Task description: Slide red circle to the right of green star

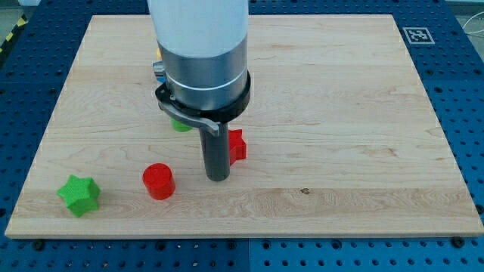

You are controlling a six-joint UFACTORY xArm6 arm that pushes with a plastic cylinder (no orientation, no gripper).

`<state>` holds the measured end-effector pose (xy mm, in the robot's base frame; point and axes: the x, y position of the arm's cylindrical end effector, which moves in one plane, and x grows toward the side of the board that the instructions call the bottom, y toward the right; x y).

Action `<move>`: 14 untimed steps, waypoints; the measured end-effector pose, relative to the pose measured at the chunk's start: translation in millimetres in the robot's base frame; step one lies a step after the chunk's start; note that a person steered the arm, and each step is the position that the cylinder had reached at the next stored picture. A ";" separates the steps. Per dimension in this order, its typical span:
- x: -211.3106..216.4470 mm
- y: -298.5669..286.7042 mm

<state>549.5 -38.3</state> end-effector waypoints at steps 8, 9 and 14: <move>6.3 -62.6; 0.3 -62.6; 5.9 -65.7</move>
<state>555.4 -104.0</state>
